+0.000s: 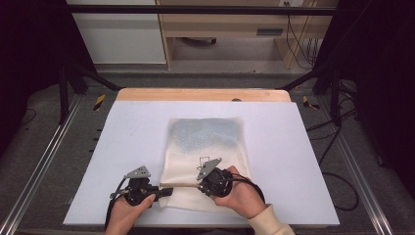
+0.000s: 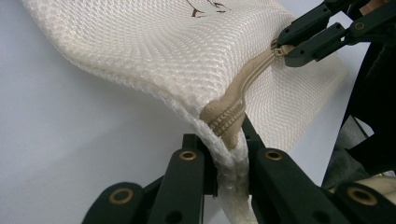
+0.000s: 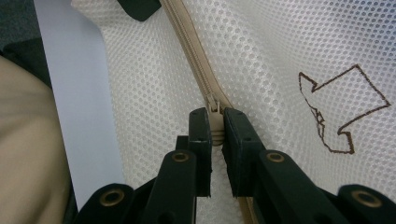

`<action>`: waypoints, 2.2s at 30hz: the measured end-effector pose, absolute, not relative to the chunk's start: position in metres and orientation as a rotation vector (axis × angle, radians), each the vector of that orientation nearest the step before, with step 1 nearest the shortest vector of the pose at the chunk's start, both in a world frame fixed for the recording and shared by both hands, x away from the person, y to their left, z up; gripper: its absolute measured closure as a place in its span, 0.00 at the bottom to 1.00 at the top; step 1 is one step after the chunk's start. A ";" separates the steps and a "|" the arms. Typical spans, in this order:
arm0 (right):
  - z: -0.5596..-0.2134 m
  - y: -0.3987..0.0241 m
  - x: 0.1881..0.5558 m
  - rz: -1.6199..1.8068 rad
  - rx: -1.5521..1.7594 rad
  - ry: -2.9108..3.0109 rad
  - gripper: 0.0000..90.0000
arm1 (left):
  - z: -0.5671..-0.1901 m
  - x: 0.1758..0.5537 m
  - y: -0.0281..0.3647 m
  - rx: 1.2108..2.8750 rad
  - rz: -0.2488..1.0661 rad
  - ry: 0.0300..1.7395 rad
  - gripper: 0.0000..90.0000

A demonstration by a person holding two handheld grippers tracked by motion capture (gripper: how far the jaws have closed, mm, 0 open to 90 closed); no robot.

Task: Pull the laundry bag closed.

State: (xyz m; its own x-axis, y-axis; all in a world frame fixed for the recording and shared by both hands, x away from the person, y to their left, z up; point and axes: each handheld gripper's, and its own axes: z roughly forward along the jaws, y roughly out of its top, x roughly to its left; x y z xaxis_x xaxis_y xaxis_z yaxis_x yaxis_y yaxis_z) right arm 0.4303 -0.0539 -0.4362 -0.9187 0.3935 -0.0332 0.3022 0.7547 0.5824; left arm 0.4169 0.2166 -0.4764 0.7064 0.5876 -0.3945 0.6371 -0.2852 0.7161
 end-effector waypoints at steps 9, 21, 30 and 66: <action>-0.437 -0.060 0.428 0.893 0.575 2.777 0.91 | -0.476 0.416 0.216 1.971 -0.065 0.939 0.93; -0.436 -0.066 0.428 0.896 0.588 2.765 0.91 | -0.475 0.416 0.217 1.970 -0.060 0.935 0.93; -0.436 -0.071 0.428 0.892 0.608 2.763 0.91 | -0.475 0.417 0.217 1.970 -0.066 0.934 0.93; -0.436 -0.085 0.422 0.885 0.635 2.749 0.91 | -0.475 0.416 0.217 1.975 -0.070 0.935 0.93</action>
